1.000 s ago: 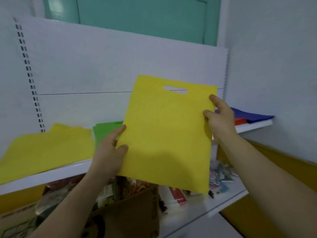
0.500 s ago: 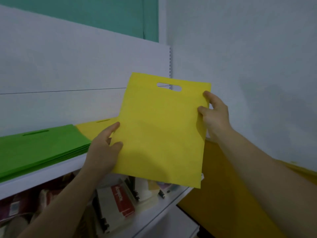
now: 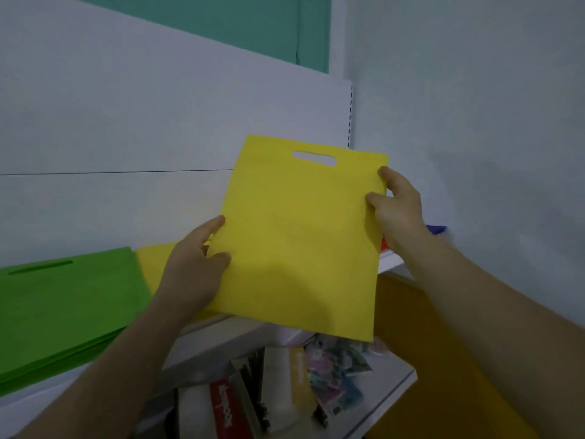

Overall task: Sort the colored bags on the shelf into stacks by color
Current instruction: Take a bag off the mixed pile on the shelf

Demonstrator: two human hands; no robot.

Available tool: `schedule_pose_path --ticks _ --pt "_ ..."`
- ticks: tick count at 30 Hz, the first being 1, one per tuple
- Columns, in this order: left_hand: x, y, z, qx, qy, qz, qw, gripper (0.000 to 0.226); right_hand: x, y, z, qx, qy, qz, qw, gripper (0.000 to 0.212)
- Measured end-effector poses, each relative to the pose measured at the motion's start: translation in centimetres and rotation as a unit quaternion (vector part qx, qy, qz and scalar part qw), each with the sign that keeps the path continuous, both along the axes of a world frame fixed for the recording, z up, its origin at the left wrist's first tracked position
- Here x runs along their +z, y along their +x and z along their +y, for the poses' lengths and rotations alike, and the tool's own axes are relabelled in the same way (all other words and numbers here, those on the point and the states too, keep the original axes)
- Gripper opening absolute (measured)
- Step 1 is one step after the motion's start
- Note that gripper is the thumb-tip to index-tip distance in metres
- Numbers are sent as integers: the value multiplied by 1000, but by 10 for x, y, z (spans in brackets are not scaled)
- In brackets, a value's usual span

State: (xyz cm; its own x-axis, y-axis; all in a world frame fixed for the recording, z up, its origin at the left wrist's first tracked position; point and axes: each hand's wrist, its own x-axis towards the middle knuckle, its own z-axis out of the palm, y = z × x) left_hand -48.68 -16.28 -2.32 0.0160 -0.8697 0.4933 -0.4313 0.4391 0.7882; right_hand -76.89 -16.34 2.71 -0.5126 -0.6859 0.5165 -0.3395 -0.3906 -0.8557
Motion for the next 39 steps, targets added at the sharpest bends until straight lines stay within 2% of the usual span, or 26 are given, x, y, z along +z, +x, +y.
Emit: schedule_pose_path --ticks 4,9,13,19,22,26,28,29,32,34,35,37,39 --pt "0 16 -14 43 24 9 999 58 2 18 -47 54 16 36 998 59" --pt "0 34 -18 121 30 -29 992 58 -2 45 -111 122 40 81 988 62" --pt "5 37 -13 172 51 -102 978 57 -6 62 -153 175 72 126 974 63" --pt "7 37 -8 232 153 -227 934 59 -20 87 -204 234 125 209 941 65" --pt "3 41 -5 248 215 -274 904 59 -34 100 -216 275 173 317 891 63" --pt "-5 42 -5 245 251 -320 880 56 -48 106 -214 290 238 507 776 70" --pt "-5 40 -1 239 242 -337 878 56 -49 104 -208 288 232 543 753 69" --pt "-3 40 3 224 236 -337 884 65 -47 104 -205 293 225 549 750 67" --pt "4 35 18 121 254 -347 895 125 -43 105 -194 308 232 587 712 70" --pt "4 33 24 78 283 -375 880 134 -43 107 -188 297 256 625 675 78" --pt "3 33 24 75 285 -391 872 129 -45 108 -186 291 268 637 661 81" --pt "0 33 22 98 267 -410 867 98 -50 110 -184 286 288 650 642 84" --pt "-3 34 22 109 245 -414 870 73 -55 110 -181 283 301 649 639 83"
